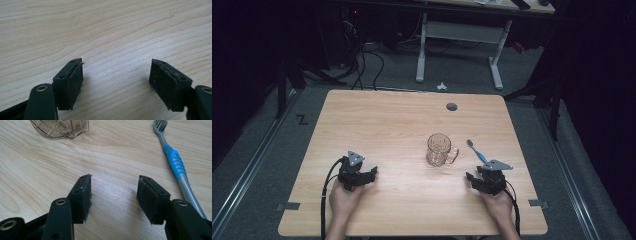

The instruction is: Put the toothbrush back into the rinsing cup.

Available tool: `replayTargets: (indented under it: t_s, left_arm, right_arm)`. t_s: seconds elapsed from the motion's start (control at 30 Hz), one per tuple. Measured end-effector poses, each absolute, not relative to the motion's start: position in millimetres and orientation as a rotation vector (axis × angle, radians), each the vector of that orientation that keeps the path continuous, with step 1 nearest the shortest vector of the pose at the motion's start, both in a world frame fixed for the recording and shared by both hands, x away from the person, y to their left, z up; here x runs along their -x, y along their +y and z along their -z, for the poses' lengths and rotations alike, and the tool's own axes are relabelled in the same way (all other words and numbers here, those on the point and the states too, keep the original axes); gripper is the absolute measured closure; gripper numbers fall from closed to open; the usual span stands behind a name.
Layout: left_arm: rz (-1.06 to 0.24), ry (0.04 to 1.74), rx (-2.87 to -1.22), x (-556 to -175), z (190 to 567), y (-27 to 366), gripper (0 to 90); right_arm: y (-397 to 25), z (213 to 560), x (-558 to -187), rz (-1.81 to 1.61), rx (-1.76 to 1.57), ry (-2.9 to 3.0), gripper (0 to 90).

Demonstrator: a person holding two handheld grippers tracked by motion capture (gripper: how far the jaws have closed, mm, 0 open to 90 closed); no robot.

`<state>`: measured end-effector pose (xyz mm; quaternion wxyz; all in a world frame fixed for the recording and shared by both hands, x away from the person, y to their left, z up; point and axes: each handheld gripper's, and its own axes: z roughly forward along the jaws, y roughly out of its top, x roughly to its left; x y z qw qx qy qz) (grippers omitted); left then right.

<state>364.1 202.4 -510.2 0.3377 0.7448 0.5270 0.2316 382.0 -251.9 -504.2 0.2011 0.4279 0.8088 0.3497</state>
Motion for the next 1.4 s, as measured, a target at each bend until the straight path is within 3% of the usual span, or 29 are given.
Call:
replayTargets:
  t_s: [0.7,1.0,1.4]
  left_arm:
    - [-0.603,1.374,-1.94,-364.2,510.2,202.5,27.8]
    - [-0.603,1.373,-1.942,-364.2,510.1,202.6,27.8]
    - [-0.6,1.373,-1.941,-364.2,510.1,202.7,27.8]
  right_arm:
    - [-250.8,504.1,-381.7,-0.98,-1.21,2.256,46.6]
    - [-252.2,503.7,-382.2,-0.971,-1.225,2.232,55.1]
    - [-254.0,501.3,-379.0,-0.989,-1.212,2.232,57.5]
